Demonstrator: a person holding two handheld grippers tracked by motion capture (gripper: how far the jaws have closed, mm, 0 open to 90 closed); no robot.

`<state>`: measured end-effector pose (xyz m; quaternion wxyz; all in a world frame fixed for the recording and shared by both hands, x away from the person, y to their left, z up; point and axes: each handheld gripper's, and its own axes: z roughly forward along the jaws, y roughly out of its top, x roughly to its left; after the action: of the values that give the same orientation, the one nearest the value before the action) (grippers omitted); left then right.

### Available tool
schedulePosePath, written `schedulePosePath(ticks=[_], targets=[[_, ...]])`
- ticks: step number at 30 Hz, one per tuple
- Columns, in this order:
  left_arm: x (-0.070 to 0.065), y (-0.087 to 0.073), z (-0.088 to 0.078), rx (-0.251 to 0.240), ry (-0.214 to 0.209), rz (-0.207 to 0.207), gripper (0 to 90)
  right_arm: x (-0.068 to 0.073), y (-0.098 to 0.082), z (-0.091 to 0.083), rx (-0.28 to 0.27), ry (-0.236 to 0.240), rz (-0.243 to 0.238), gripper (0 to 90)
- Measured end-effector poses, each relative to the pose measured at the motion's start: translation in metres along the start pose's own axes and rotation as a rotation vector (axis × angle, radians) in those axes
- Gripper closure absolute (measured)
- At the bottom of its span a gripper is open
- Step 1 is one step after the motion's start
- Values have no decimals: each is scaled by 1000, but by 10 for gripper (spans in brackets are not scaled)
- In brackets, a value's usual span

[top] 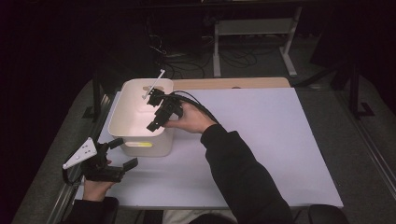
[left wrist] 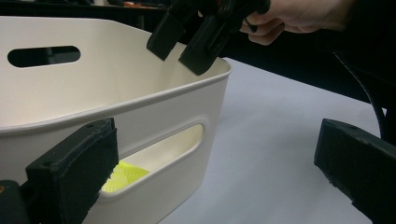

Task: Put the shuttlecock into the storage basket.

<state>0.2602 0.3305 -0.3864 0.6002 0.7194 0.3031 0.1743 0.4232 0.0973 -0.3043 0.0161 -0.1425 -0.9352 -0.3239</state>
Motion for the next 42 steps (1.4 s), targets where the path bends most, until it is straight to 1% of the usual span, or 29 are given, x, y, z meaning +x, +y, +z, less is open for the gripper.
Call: schedulePosePath(ticks=[4,6,8,12,18,23,26,28,31,33,42], targets=[[0,0,0,-1,-1,-2,0,-1,-1,-8,-23,-18,1,190],[0,0,0,0,-2,0,0,-1,-2,-12,-32,-20,0,174],[0,0,0,0,-2,-2,0,-1,-4,-16,-37,-26,4,129],[0,0,0,-1,-1,-2,0,-2,-9,-23,-54,-35,4,110],[0,0,0,-2,-2,-4,0,-4,-16,-33,-78,-58,3,2],[0,0,0,-2,-2,-6,0,-7,-22,-41,-105,-65,6,0],[0,0,1,-2,-1,-6,0,-7,-25,-46,-113,-69,17,0],[0,0,1,1,1,-6,0,-7,-27,-48,-119,-78,9,0],[0,0,1,3,1,-5,0,-7,-30,-53,-134,-83,14,0],[0,0,1,2,2,-6,0,-7,-33,-55,-138,-85,10,0],[0,0,1,2,2,-6,0,-8,-41,-62,-147,-99,21,0]])
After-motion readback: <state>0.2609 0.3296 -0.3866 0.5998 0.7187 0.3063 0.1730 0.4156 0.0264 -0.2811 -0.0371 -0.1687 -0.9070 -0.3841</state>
